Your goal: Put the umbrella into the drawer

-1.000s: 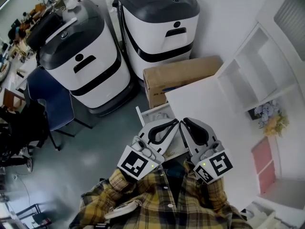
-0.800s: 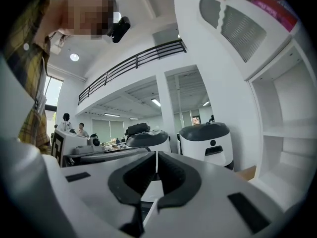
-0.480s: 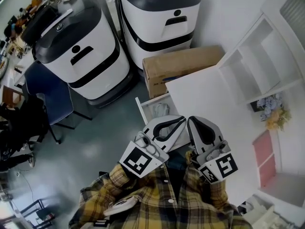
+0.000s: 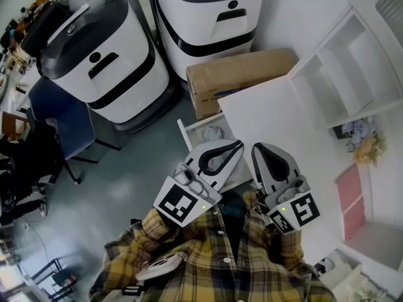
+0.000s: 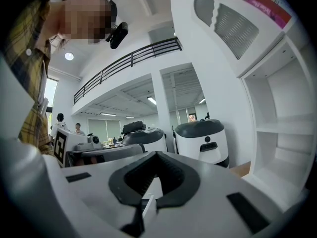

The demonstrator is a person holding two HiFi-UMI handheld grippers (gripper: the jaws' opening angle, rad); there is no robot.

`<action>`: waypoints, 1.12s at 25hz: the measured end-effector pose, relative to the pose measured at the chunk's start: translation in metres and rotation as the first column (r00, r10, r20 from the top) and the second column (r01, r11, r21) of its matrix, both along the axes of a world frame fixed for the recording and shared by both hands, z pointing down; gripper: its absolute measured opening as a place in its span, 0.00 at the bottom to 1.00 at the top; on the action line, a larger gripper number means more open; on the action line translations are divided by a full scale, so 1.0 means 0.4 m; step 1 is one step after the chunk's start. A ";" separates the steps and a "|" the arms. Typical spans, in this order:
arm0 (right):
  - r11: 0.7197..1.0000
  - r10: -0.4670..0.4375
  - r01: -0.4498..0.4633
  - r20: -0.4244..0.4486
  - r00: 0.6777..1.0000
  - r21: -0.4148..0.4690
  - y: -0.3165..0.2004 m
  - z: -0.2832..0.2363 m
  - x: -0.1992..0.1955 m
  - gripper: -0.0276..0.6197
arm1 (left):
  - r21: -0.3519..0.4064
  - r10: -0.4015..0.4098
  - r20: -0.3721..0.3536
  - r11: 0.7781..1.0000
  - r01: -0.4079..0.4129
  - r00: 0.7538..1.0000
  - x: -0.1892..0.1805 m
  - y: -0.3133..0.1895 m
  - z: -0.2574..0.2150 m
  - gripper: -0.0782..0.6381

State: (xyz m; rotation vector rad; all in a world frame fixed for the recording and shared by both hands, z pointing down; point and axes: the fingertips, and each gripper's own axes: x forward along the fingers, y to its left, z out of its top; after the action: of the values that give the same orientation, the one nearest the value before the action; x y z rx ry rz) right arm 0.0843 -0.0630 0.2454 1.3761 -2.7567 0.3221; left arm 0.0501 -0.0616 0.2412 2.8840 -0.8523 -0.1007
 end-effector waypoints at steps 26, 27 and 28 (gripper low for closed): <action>1.000 0.000 0.000 0.037 0.999 -0.025 -0.025 0.015 0.008 0.07 | -0.020 0.056 0.024 0.998 -0.056 0.998 0.016 -0.021 0.014 0.14; 1.000 0.001 -0.001 0.037 0.999 -0.022 -0.025 0.014 0.009 0.07 | -0.027 0.062 0.024 0.998 -0.061 0.998 0.017 -0.021 0.017 0.14; 1.000 0.002 -0.001 0.036 0.999 -0.022 -0.026 0.014 0.010 0.07 | -0.032 0.069 0.023 0.997 -0.068 0.997 0.019 -0.021 0.018 0.14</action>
State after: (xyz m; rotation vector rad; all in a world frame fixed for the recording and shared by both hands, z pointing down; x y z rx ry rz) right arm 0.0882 -0.0732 0.2510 1.3809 -2.7726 0.3793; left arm 0.0579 -0.0700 0.2485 2.8876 -0.7511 -0.0460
